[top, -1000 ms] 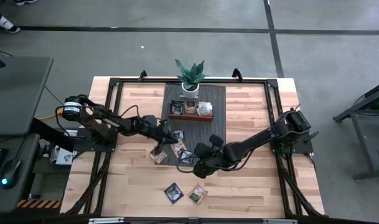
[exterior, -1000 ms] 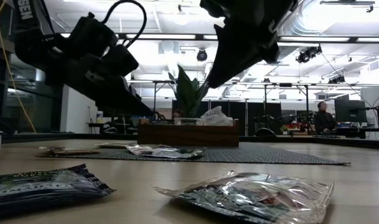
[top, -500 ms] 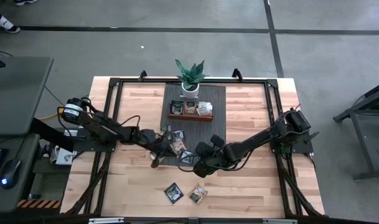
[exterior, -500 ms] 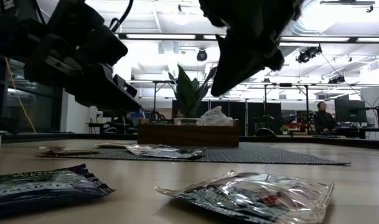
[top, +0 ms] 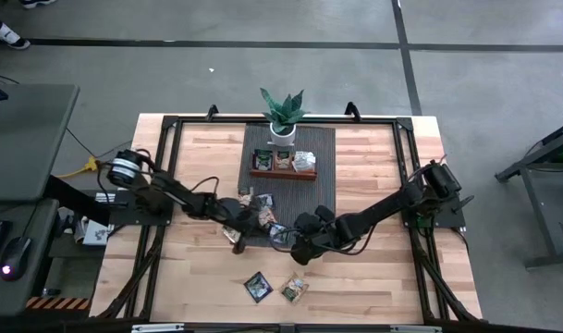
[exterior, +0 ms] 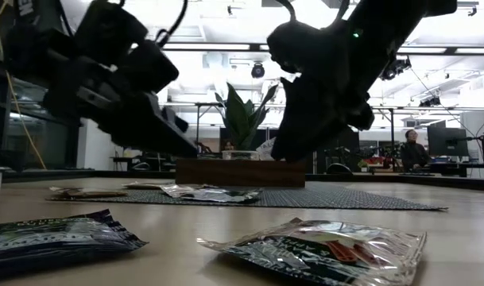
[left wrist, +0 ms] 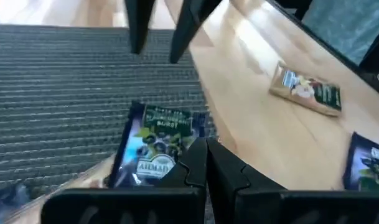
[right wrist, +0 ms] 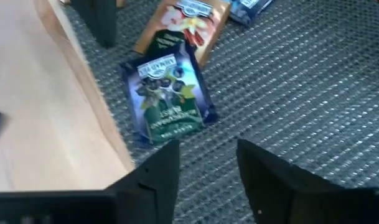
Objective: Pick & Place Tea
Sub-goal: Put the purple tea bag into the left section of the wooden organizer
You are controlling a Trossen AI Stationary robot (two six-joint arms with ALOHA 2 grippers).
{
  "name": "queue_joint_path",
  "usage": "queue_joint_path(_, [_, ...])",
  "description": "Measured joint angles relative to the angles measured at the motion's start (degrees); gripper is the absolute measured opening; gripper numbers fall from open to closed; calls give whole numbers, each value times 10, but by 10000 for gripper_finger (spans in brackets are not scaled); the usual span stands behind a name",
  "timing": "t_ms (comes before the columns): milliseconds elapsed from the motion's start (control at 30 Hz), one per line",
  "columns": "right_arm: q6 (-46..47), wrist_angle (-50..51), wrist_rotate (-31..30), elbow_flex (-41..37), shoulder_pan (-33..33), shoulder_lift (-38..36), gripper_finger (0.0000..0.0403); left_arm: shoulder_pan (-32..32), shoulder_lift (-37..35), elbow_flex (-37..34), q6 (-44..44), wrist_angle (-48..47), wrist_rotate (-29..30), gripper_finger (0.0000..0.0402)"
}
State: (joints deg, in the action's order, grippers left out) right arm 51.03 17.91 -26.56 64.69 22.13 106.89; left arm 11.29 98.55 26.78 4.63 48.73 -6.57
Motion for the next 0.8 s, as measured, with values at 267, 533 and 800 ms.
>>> queue_joint_path(267, [10,0,9,0,-4,0,220,0,59,28,14,-2,28,0])
queue_joint_path(533, [10,4,16,1,-8,0,228,0,58,29,17,-48,78,0])
queue_joint_path(800, [90,6,17,1,-26,0,232,1,65,29,17,-61,97,0])
